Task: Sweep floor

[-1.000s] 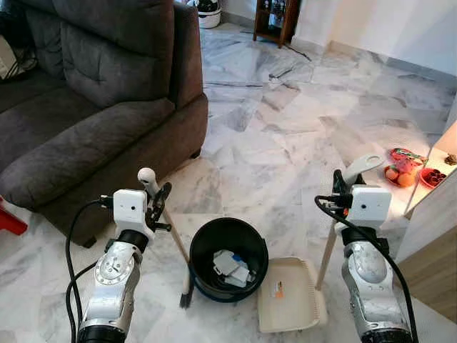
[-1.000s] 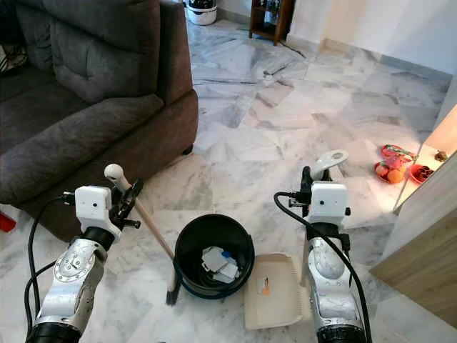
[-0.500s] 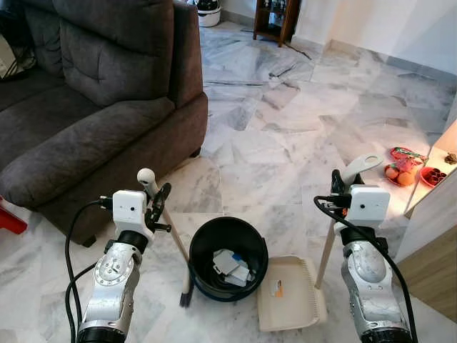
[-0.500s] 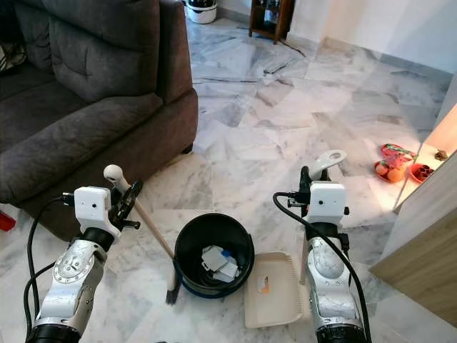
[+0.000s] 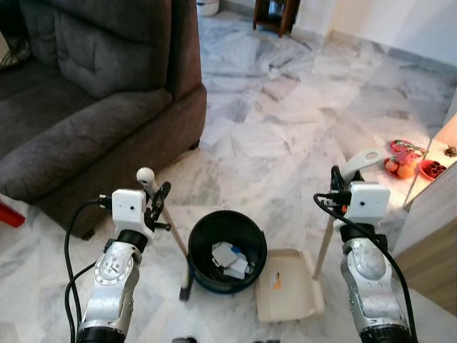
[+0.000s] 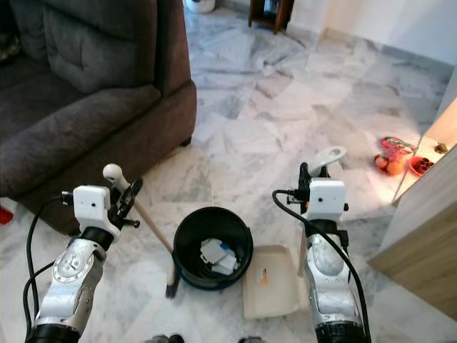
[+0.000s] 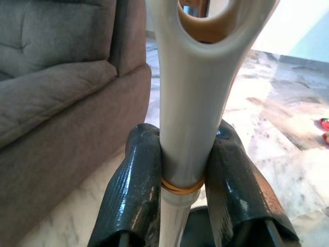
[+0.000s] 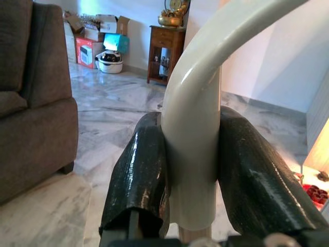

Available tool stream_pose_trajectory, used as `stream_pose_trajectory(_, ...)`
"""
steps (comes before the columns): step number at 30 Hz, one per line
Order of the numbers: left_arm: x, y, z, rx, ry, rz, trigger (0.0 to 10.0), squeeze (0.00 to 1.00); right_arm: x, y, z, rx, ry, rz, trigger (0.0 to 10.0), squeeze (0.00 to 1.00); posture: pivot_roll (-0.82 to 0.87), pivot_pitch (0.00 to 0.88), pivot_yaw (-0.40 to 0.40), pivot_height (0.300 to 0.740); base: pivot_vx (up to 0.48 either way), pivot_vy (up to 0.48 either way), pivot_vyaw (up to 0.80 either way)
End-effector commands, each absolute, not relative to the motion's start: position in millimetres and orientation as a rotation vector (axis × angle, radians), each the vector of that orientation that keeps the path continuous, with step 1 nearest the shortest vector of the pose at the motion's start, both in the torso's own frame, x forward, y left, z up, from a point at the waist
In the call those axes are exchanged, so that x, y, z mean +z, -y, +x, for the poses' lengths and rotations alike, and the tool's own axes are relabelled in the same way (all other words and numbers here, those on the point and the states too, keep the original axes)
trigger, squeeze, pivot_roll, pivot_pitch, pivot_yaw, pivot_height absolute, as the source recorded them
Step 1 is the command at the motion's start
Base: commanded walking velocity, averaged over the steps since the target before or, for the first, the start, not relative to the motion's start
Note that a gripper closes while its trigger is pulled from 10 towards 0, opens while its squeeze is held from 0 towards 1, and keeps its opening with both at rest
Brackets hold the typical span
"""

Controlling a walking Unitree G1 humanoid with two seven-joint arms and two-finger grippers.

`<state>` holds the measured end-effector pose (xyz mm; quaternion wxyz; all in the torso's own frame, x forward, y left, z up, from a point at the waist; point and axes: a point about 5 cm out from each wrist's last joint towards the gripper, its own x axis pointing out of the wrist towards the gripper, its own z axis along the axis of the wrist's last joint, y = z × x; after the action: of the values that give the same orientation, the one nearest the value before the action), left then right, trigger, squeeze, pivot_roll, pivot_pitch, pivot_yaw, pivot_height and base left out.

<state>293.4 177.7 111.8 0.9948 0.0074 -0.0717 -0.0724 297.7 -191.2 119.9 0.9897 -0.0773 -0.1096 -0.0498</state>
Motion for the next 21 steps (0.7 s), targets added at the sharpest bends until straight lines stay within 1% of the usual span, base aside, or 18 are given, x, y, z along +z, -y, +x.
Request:
stream_pose_trajectory(1,120.1,-177.0,293.1,-0.16,0.189,0.002,10.0,0.0,125.9,185.9,299.6,-0.086,0.258,-0.114,10.0,0.0,0.03,0.115,-0.004,0.74,-0.255,0.0,0.0)
stream_pose_trajectory(21,120.2,-175.7,294.1,-0.163,0.192,0.001,10.0,0.0,133.7,184.3,303.4,-0.079,0.282,-0.126,10.0,0.0,0.03,0.096,-0.009,0.74,-0.253,0.0,0.0)
